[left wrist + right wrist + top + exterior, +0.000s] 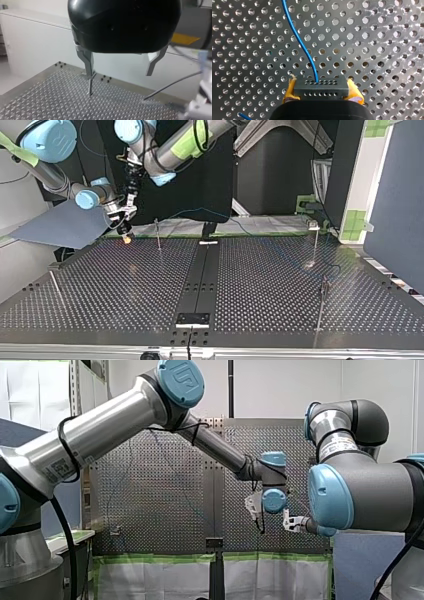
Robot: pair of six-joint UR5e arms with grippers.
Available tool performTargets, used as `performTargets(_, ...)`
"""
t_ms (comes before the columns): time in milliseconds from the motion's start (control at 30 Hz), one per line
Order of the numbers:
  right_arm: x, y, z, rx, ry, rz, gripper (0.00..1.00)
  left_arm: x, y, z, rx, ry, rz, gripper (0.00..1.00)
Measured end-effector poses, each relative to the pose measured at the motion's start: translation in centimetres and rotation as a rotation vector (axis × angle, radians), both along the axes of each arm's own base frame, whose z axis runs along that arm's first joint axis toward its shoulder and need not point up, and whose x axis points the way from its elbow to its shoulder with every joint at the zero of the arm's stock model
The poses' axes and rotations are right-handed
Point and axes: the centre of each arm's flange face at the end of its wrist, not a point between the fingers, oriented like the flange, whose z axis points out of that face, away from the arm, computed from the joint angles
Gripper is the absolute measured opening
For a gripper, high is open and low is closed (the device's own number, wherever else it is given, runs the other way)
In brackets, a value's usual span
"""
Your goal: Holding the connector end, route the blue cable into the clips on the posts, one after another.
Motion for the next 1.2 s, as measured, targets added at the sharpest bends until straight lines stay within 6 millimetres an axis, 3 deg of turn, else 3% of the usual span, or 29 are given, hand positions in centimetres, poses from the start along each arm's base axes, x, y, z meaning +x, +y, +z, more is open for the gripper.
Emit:
performTargets(267,-0.1,0.0,0.0,0.001,0.0,-0.004,0.0,4.3,4.5,2.8,0.014,0.009,-0.001,0.96)
performTargets(633,-0.1,0.0,-0.1,0.002,0.001,-0.005,0.0,7.7,9.3,6.6,-0.052,-0.018,-0.003,0.96)
performTargets(900,0.2,0.1,-0.1,0.005,0.0,-0.001,0.0,7.6,11.7,9.7,-0.156,-0.06,0.015,0.96)
performTargets(1200,0.3,0.1,-0.1,0.006,0.001,0.001,0.0,5.8,13.9,12.8,-0.259,-0.096,0.007,0.96)
